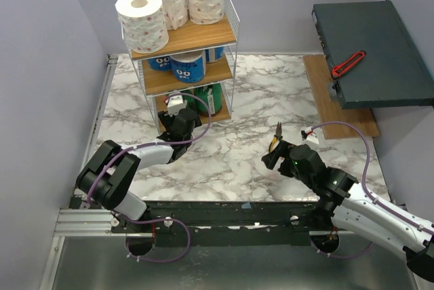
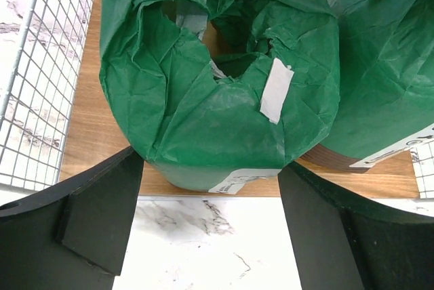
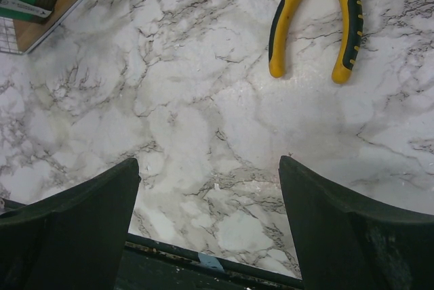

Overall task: Place and organize the paper towels onto the shelf
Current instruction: Adjust the paper towel on the shelf.

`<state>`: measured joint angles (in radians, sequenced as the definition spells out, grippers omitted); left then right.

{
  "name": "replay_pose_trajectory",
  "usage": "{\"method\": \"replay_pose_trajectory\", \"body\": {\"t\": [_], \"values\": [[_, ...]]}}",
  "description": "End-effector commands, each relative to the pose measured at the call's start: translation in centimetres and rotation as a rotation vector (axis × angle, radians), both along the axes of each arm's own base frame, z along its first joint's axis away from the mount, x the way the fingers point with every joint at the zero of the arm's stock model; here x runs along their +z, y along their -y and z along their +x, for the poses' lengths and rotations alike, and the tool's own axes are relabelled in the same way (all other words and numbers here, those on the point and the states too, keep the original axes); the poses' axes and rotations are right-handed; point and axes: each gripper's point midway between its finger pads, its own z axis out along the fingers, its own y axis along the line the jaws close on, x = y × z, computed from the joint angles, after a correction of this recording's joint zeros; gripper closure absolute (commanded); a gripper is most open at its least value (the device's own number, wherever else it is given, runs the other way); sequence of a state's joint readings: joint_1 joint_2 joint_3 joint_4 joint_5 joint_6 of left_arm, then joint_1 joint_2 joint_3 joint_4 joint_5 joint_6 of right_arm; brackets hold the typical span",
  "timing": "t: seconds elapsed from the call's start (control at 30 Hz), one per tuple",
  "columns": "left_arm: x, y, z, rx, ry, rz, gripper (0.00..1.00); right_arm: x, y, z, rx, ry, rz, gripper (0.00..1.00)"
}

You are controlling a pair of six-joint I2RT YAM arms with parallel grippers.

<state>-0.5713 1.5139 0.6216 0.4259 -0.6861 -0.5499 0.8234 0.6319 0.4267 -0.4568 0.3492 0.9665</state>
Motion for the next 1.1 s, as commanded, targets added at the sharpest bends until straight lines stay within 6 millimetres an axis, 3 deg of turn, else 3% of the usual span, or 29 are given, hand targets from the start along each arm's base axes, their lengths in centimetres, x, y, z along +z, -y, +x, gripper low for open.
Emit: {"method": "replay_pose_trajectory", "body": {"t": [0.0,0.7,1.07], "values": [[0.8,0.5,1.0,-0.017,0.031,-0.017,0.17,-0.2,-0.2,-0.2,0.021,0.002,-0.003,0.13],[0.6,0.1,2.1,0.000,0.026,-0.003,0.15,-0.3,-0.2,-0.1,0.019,-0.004,-0.012,0.13],[0.3,0.0,0.9,0.003,-0.046,-0.024,0.10,-0.2,-0.2,0.0,0.017,0.000,-0.014,0.13]]}}
